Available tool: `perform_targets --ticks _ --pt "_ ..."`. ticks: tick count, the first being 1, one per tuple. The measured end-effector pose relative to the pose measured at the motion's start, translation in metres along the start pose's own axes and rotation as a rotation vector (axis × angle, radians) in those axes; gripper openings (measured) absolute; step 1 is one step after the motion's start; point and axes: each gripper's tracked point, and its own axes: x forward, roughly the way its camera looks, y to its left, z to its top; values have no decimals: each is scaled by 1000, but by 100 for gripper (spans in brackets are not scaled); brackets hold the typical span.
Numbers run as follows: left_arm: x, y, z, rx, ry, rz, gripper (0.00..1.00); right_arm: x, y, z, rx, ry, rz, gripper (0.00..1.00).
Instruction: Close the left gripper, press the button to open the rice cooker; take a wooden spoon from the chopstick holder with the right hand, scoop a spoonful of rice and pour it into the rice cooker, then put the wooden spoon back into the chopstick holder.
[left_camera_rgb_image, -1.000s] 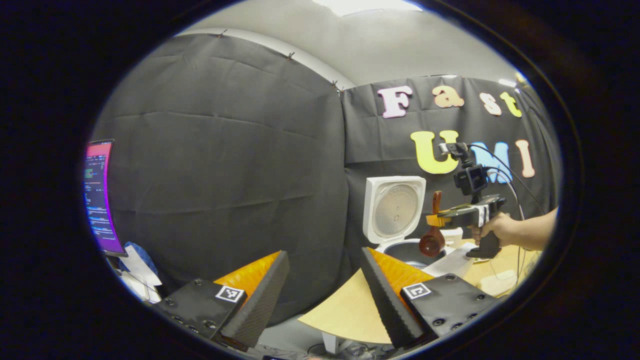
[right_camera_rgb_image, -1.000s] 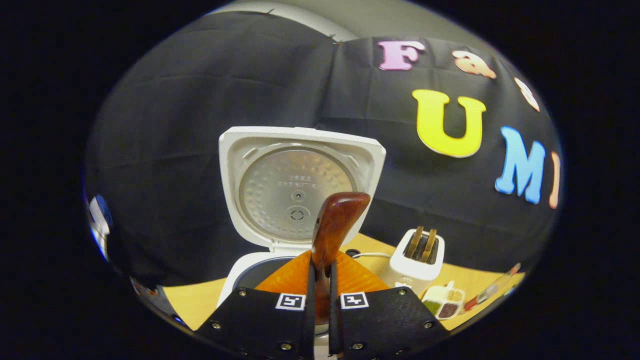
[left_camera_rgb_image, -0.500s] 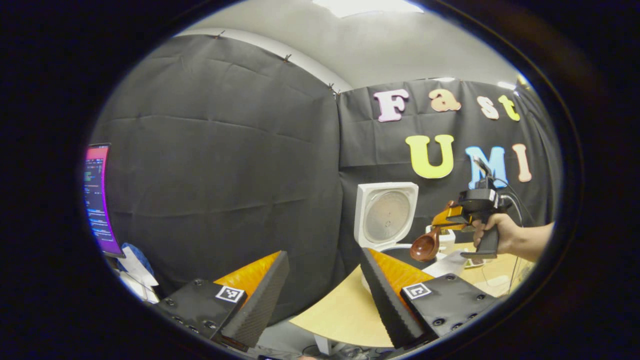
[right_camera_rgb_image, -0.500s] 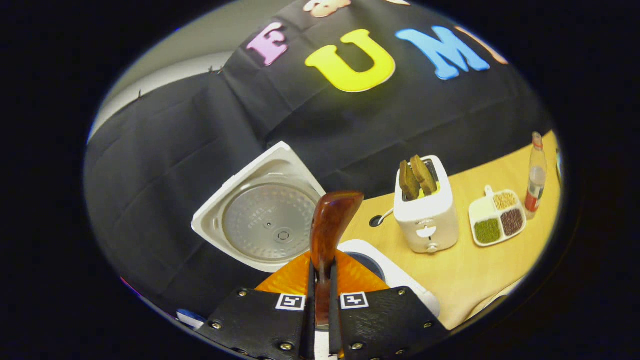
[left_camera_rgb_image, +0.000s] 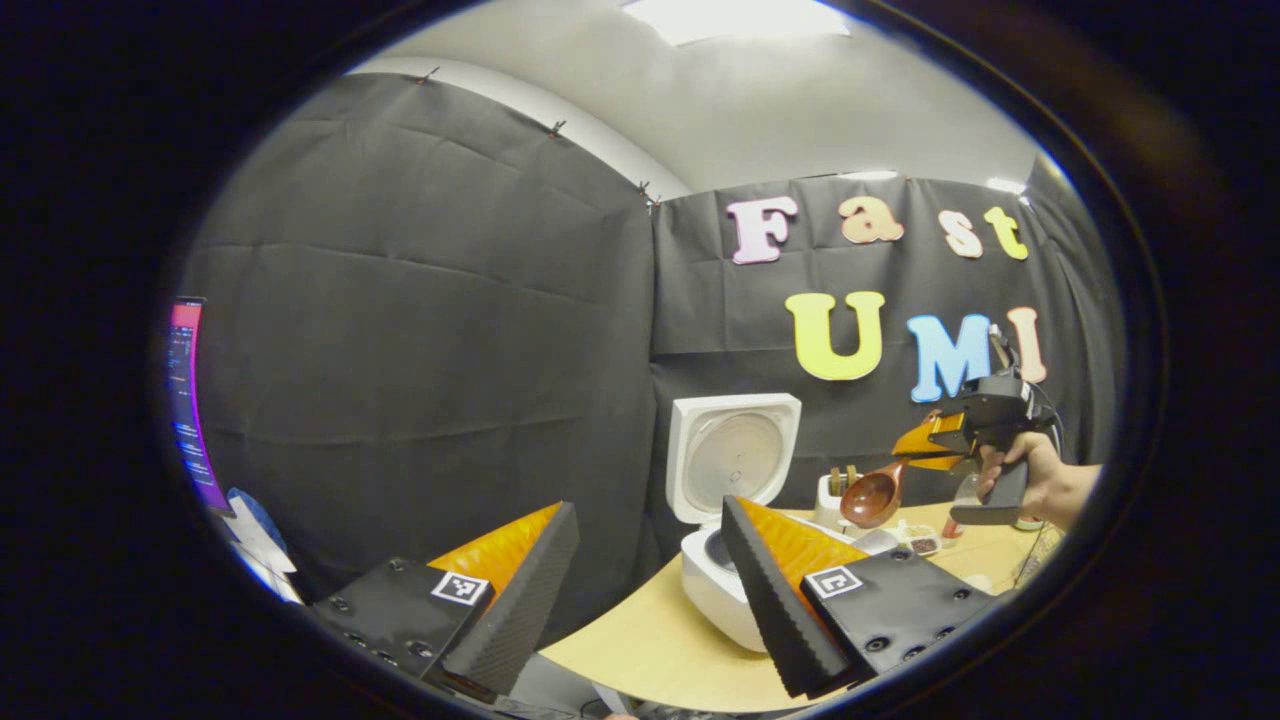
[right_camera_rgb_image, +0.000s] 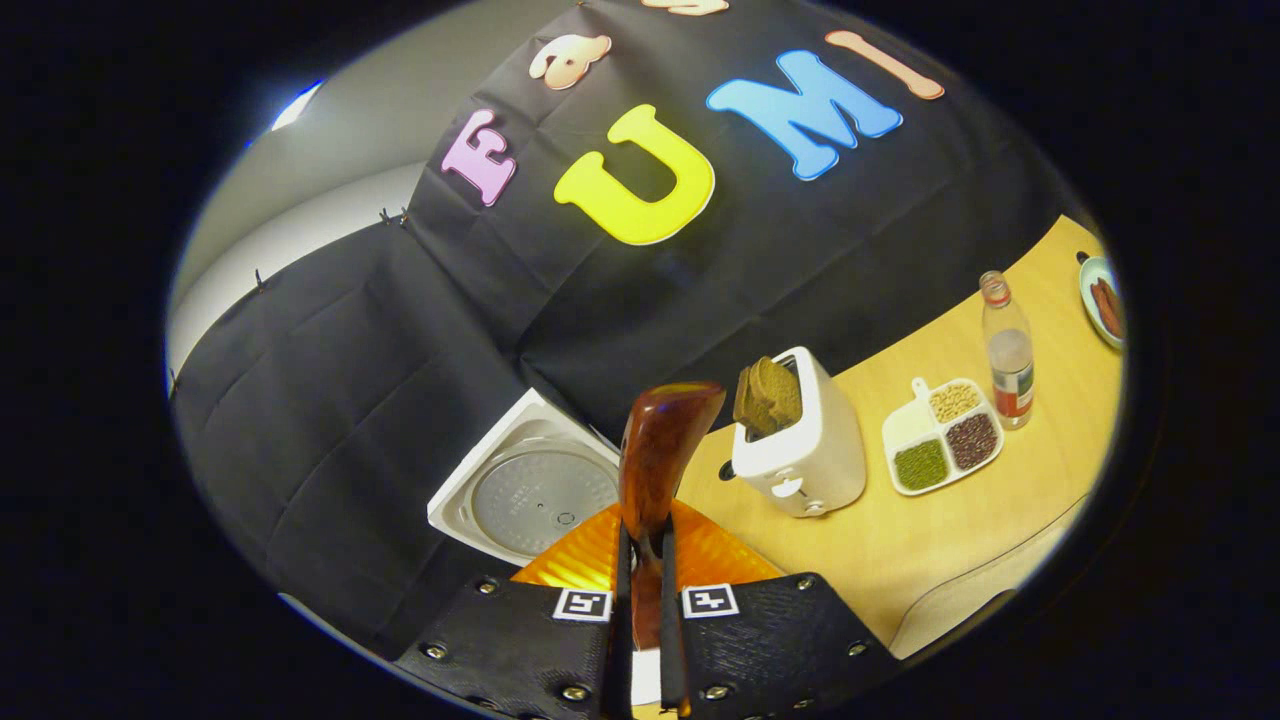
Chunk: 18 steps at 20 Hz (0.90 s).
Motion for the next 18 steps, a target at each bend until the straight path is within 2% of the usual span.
perform_targets --ticks 2,3,4,8,9,11,12,13,14,15,16,17,18 --pt "3 -15 2 1 -4 -20 94 -20 -15 11 -13 -21 -15 11" --pt "3 -23 1 -2 -4 -32 99 -29 -24 18 -19 -32 -23 11" --pt "4 -32 2 -6 -3 -45 94 -37 -31 24 -22 -44 -33 11" --pt "6 -59 9 -4 -16 -79 94 -71 -57 53 -10 -94 -68 11" --pt "7 -67 10 -5 -19 -87 99 -79 -64 59 -10 -106 -81 11" --pt "8 -80 13 -8 -21 -104 99 -95 -80 69 -18 -125 -103 11" --pt "7 -87 16 -11 -23 -113 94 -104 -89 73 -24 -133 -116 11" --pt "8 -96 19 -12 -27 -124 99 -113 -99 78 -31 -143 -132 11" --pt "9 -104 21 -12 -31 -135 95 -123 -108 82 -34 -150 -148 11" --pt "10 -113 25 -10 -36 -146 99 -131 -120 86 -32 -158 -164 11" --pt "9 -122 26 -7 -39 -159 94 -140 -129 90 -29 -164 -179 11" --pt "9 -132 28 -3 -41 -173 99 -148 -140 94 -26 -172 -194 11" --pt "9 -142 30 -2 -45 -188 99 -157 -149 97 -23 -182 -208 11"
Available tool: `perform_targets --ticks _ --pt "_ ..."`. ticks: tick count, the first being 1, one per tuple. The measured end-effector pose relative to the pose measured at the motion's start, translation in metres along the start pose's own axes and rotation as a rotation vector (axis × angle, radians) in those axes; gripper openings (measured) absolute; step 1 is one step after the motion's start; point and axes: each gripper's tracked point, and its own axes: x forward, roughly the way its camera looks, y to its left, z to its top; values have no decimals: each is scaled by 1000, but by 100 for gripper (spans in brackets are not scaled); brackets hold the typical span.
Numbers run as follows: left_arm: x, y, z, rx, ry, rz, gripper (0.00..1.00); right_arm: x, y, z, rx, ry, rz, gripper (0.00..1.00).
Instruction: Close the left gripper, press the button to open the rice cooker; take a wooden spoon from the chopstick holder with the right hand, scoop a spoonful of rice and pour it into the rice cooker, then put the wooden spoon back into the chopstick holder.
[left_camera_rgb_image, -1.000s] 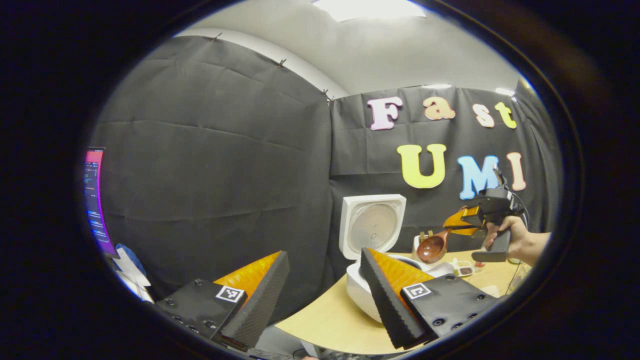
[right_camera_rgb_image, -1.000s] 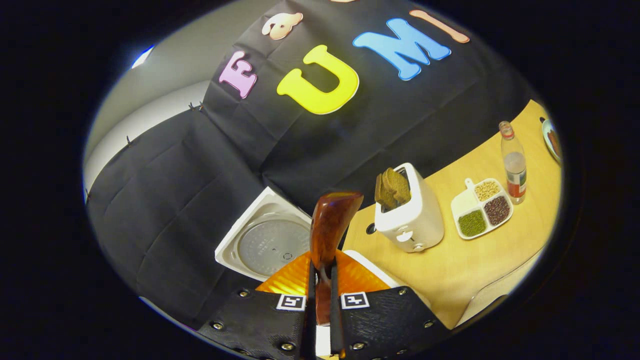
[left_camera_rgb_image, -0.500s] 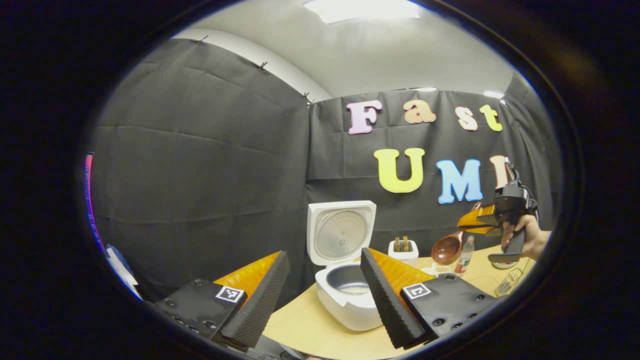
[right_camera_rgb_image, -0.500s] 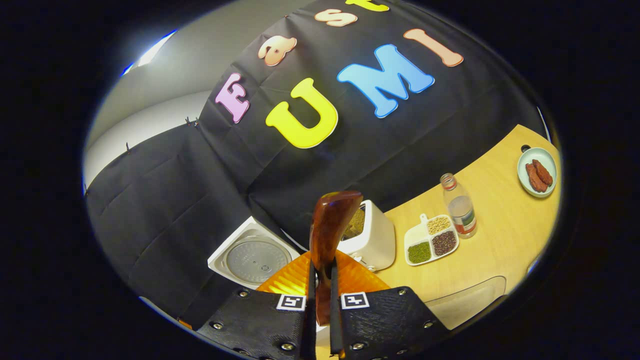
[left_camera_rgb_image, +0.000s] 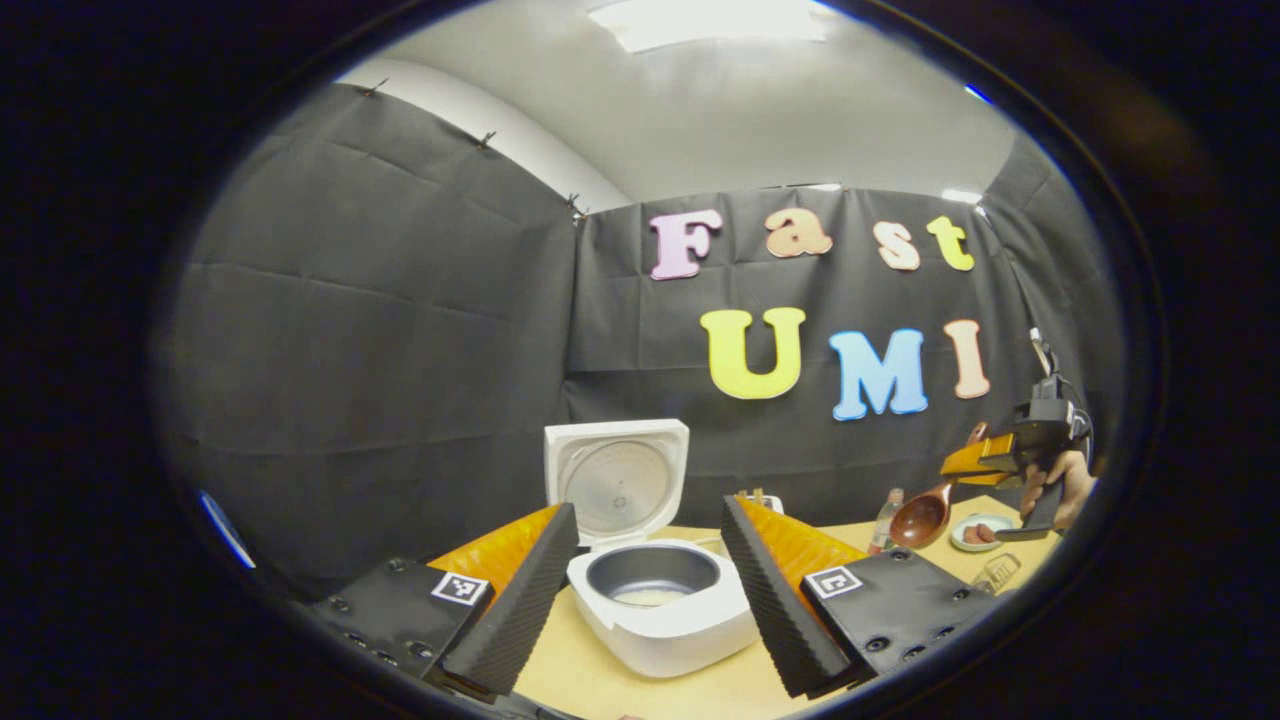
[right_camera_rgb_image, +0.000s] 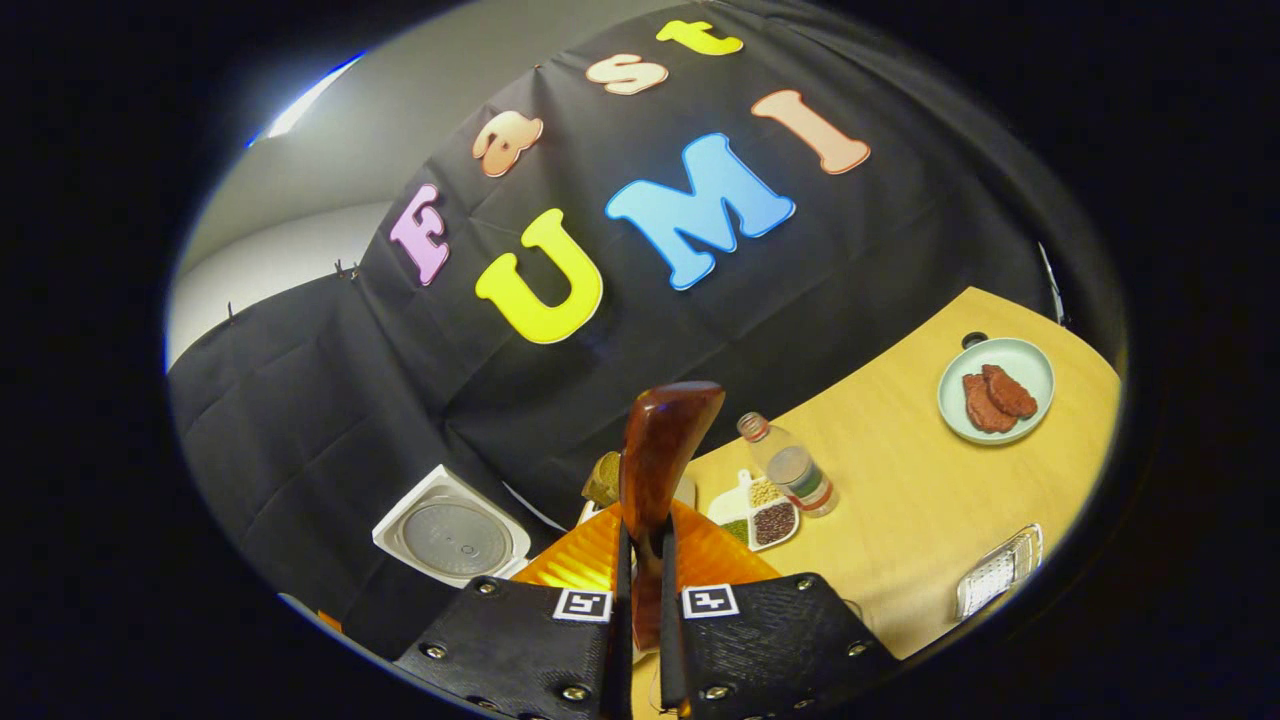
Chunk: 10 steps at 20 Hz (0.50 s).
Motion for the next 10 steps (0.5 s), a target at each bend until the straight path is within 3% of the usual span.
perform_targets --ticks 7,8,10 --pt "8 -55 5 2 -11 -80 99 -42 -80 29 -35 -54 -120 11" --pt "9 -61 5 2 -10 -87 94 -48 -92 30 -39 -59 -139 11" --pt "10 -73 5 -6 -10 -99 100 -59 -115 35 -46 -66 -177 11"
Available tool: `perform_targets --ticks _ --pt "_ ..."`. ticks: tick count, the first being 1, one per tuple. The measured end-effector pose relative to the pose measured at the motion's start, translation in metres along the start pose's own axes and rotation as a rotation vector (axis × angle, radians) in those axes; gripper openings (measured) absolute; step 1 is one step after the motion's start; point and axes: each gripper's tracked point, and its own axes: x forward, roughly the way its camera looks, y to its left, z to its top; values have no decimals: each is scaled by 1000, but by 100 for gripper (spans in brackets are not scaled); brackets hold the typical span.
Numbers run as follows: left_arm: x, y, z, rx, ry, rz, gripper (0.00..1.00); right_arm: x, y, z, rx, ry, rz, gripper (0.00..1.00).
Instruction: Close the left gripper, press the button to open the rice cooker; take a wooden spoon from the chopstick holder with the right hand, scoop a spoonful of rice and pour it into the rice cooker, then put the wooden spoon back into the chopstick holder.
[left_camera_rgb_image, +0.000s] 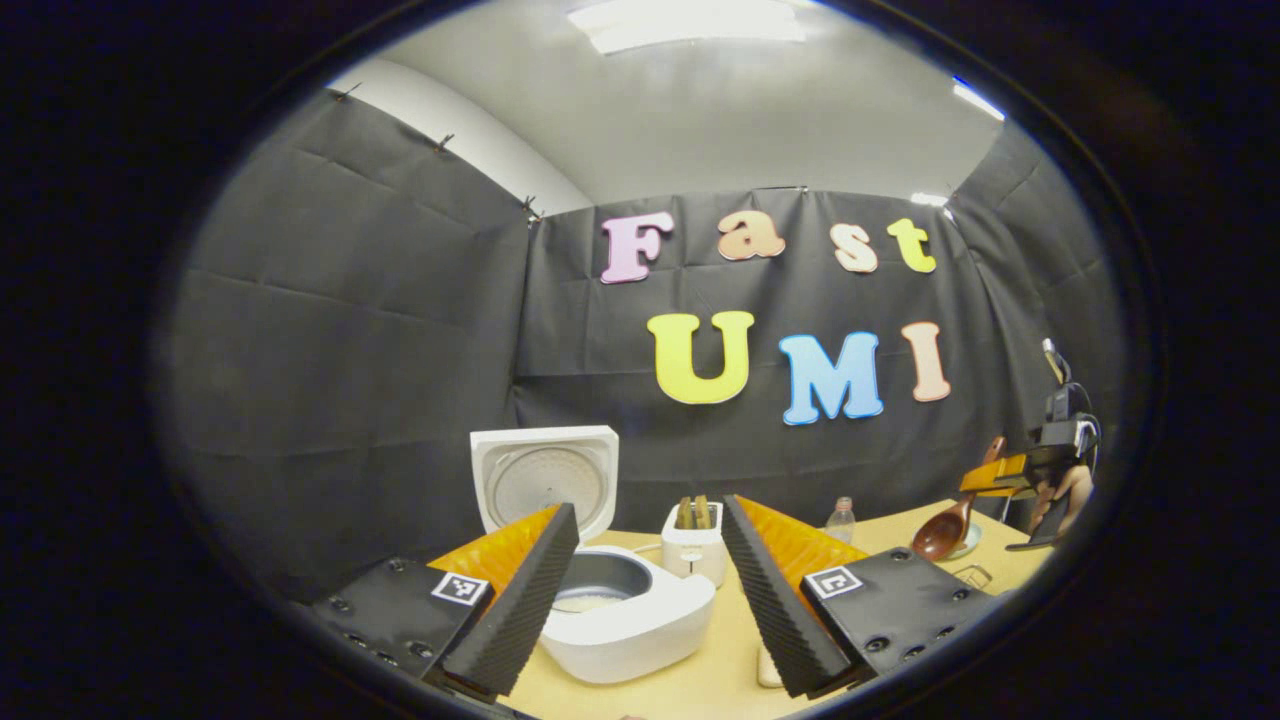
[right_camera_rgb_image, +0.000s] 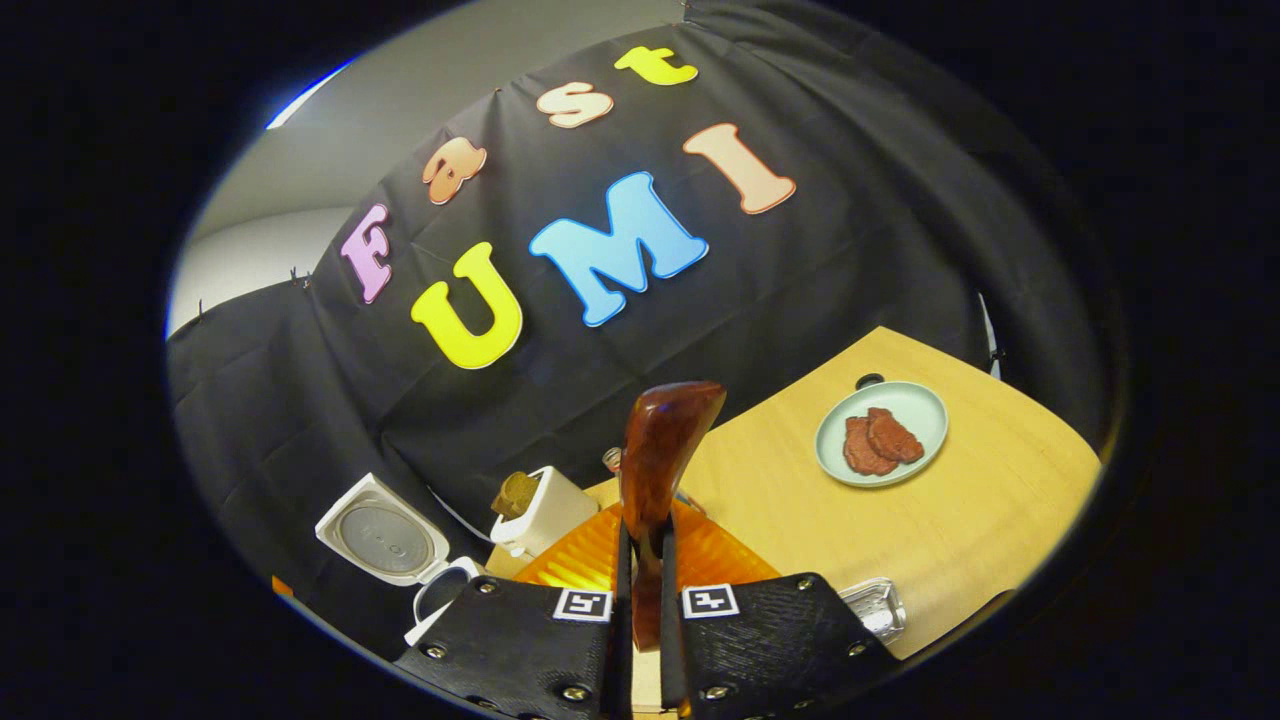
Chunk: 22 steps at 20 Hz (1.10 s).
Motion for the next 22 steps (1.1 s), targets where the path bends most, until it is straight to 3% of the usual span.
perform_targets --ticks 7,8,9,11,16,17,18,20,22 --pt "7 -30 1 5 5 -41 99 -16 -67 -6 -1 1 -101 11" --pt "9 -34 1 7 6 -45 94 -19 -75 -9 -6 5 -113 11" --pt "9 -37 2 9 6 -50 99 -21 -81 -12 -14 8 -127 11" --pt "9 -42 5 24 2 -56 99 -23 -95 -18 -31 12 -153 11" --pt "9 -50 10 55 -4 -66 99 -21 -118 -39 -51 39 -194 11" --pt "8 -50 10 60 -4 -67 94 -20 -121 -44 -44 48 -196 11" --pt "7 -49 10 67 -5 -63 99 -18 -123 -49 -38 60 -199 11" --pt "7 -48 16 83 -14 -52 95 -15 -128 -61 -37 85 -201 11" --pt "7 -48 17 94 -18 -48 100 -13 -131 -69 -34 102 -200 12"
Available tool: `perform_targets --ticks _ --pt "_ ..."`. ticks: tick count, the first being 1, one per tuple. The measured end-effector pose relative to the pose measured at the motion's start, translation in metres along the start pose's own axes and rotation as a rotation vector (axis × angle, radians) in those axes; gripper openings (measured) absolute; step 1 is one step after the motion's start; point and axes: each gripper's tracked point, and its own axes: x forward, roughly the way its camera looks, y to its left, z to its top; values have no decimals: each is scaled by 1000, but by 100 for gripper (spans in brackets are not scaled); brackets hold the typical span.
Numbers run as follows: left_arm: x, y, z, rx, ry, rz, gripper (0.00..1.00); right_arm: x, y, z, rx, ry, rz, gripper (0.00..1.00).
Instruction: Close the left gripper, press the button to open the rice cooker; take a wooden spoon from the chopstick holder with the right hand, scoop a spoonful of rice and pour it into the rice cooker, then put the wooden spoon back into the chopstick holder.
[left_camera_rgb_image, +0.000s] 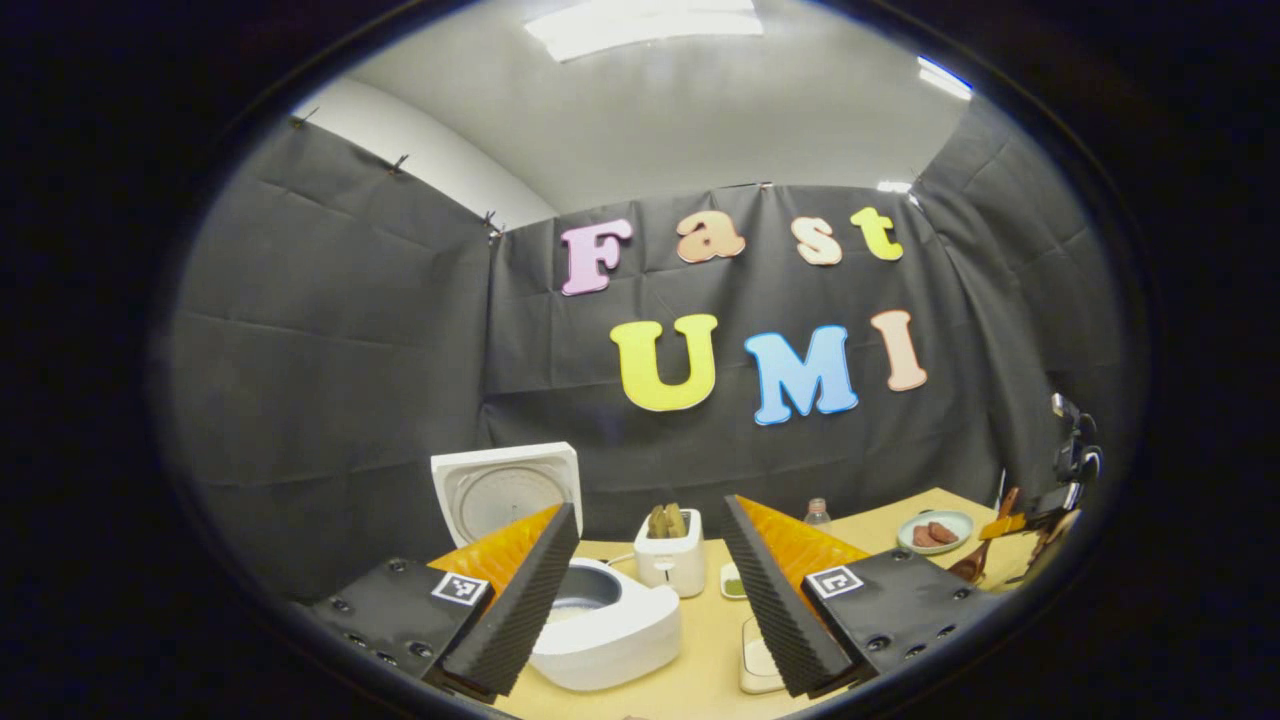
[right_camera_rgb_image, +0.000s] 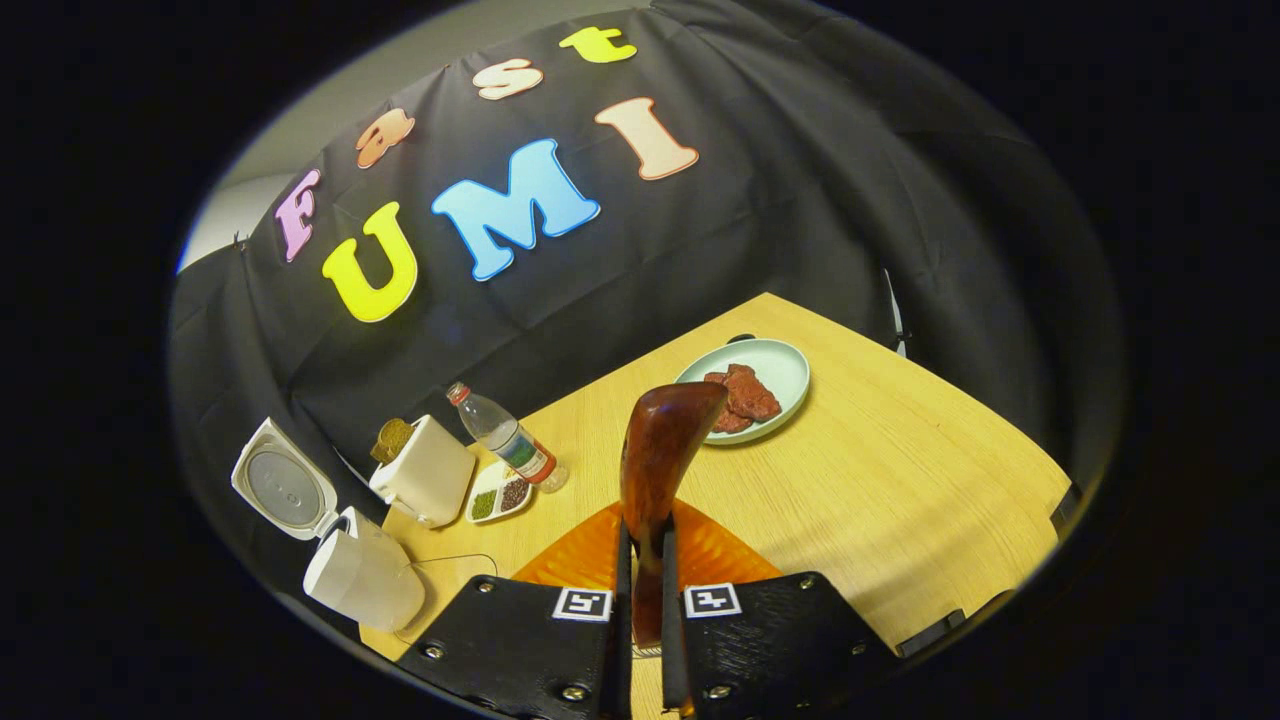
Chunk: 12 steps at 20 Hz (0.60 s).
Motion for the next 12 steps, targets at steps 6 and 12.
perform_targets --ticks 6,12 --pt "1 -2 1 0 -2 5 99 2 -9 -2 72 16 4 13" --pt "2 -3 3 -13 -13 6 99 -7 -17 1 32 5 2 82"
